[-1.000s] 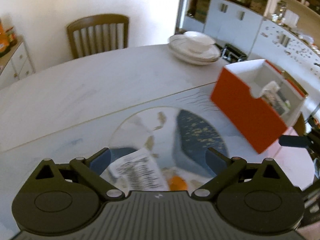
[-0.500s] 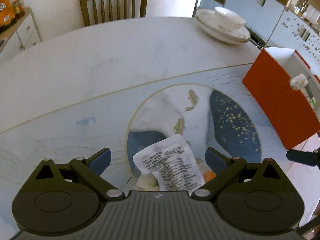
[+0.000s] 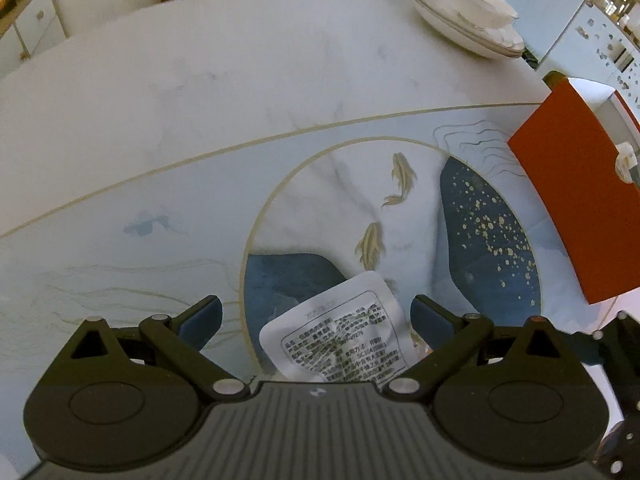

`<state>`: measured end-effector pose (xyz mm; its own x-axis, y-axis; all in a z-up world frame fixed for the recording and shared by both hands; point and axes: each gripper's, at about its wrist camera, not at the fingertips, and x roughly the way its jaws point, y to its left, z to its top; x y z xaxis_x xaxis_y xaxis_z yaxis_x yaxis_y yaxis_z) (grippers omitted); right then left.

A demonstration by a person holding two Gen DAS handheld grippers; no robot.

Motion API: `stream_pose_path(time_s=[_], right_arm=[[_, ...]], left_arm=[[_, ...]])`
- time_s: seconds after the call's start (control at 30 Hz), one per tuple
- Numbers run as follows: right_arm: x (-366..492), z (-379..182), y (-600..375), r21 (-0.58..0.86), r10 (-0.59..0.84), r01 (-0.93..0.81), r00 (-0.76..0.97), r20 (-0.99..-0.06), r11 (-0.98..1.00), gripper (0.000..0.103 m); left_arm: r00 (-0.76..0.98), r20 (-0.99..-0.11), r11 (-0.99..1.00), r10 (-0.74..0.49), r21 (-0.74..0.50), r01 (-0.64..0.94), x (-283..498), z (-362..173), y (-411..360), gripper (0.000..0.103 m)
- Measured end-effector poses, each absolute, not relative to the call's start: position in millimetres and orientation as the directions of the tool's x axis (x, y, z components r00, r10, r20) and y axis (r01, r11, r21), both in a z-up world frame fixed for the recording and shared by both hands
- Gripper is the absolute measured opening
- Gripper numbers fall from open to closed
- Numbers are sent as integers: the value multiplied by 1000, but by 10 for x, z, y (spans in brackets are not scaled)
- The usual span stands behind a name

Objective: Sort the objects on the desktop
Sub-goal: 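Grasp the white printed sachet with left tool while right tool grasps the orange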

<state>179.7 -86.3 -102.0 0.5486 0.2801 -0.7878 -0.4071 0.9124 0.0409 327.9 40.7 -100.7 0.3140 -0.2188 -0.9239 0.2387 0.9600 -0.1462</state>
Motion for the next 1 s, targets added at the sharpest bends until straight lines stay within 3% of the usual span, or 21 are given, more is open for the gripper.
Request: stream_pose_path(time_s=[0.3,0.63,1.0], right_arm=[[1936,-1157,-761,64,301,-430,510,-806,901,75],[2034,-1212,-729,108,330,-431,483,-811,896,57],[2083,-1197,-685,124,345,-439,468,-814,890,45]], left_arm=[[307,-920,956,-245,-176,235,3326,-1067,432,100],[310,-904,946,-293,-228,229,3328,-1052,480,75],[301,-892,931,-337,-270,244,3318,-981,537,69]])
